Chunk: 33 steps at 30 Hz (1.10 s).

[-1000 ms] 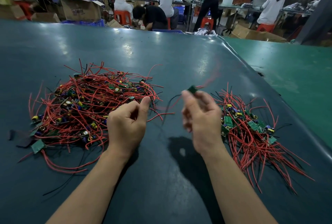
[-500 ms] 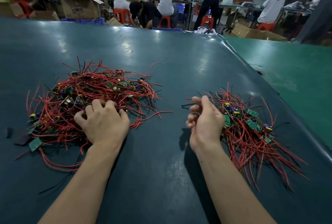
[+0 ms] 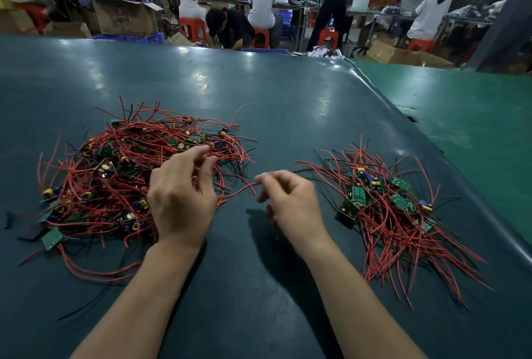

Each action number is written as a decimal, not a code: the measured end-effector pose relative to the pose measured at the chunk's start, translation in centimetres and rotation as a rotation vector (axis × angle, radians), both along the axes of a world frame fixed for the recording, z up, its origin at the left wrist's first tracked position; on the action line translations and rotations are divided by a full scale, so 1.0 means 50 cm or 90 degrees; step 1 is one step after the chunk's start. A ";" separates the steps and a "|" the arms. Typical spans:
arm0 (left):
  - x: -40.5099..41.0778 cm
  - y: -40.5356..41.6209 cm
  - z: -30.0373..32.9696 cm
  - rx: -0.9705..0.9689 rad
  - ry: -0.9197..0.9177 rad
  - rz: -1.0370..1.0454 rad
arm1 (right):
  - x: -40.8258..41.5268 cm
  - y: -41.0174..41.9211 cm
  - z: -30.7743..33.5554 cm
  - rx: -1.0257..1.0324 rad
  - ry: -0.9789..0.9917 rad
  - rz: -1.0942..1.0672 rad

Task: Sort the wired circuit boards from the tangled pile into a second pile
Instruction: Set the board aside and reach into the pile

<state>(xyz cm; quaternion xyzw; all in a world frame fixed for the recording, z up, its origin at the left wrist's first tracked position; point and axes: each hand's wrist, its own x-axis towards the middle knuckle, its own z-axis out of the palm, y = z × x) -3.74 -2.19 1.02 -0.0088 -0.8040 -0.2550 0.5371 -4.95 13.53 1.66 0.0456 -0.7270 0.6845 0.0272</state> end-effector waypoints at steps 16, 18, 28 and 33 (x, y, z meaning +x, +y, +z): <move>0.022 0.057 -0.001 0.011 0.054 -0.296 | 0.001 -0.010 0.004 -0.118 0.060 0.037; 0.023 0.059 -0.007 0.036 -0.035 -0.346 | -0.002 0.002 0.019 -0.225 0.053 0.003; 0.005 0.065 0.000 0.555 -0.293 -0.503 | 0.006 0.013 0.035 -0.298 0.011 0.030; 0.007 0.066 0.007 0.600 -0.317 -0.566 | 0.006 0.022 0.039 -0.272 0.024 0.045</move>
